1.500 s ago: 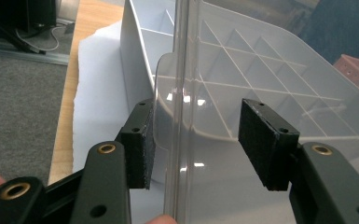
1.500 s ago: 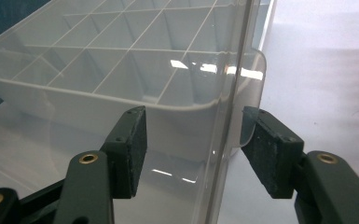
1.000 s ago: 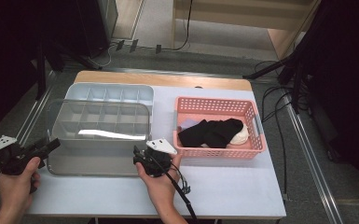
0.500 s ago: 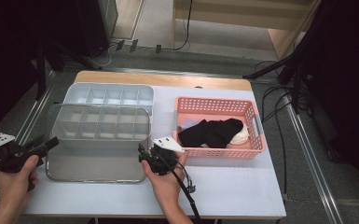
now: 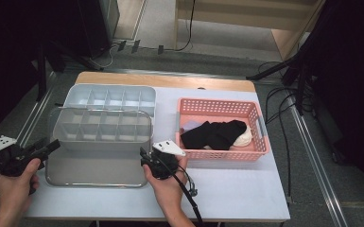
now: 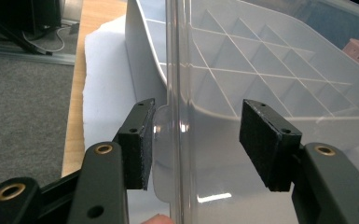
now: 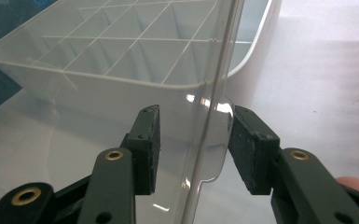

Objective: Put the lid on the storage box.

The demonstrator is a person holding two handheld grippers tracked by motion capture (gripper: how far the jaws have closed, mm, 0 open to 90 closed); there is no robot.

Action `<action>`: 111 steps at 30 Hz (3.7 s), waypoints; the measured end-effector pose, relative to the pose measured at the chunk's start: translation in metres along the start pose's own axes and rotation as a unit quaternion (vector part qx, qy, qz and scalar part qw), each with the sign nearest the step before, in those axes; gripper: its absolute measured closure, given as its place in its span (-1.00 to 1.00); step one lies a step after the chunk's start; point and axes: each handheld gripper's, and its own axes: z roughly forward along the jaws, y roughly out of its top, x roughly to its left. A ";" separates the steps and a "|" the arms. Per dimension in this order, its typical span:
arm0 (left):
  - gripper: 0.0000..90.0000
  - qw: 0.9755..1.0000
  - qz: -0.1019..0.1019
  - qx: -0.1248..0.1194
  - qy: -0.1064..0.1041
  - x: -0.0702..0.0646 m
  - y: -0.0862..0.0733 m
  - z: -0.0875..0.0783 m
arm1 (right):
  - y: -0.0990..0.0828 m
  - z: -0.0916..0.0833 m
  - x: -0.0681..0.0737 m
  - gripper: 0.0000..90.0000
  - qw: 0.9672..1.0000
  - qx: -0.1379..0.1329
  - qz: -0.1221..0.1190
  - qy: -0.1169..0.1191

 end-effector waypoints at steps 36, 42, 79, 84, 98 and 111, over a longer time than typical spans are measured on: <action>0.09 1.000 -0.003 0.011 -0.006 0.000 -0.008 -0.008 | -0.017 -0.010 0.004 0.25 1.000 0.003 0.007 0.013; 0.10 1.000 -0.002 0.013 -0.007 0.001 -0.011 -0.012 | -0.019 -0.012 0.007 0.25 1.000 0.010 0.006 0.011; 0.09 0.999 -0.036 0.024 0.020 -0.004 -0.043 -0.043 | -0.050 -0.030 0.032 0.26 1.000 0.006 0.019 0.003; 0.10 0.999 -0.039 0.032 0.018 -0.004 -0.043 -0.045 | -0.052 -0.032 0.033 0.26 1.000 0.008 0.018 0.001; 0.10 0.998 -0.051 0.040 0.022 -0.001 -0.046 -0.053 | -0.060 -0.034 0.039 0.26 1.000 0.009 0.014 0.002; 0.10 0.997 -0.064 0.039 0.029 0.001 -0.051 -0.057 | -0.068 -0.035 0.047 0.25 1.000 0.009 0.020 0.000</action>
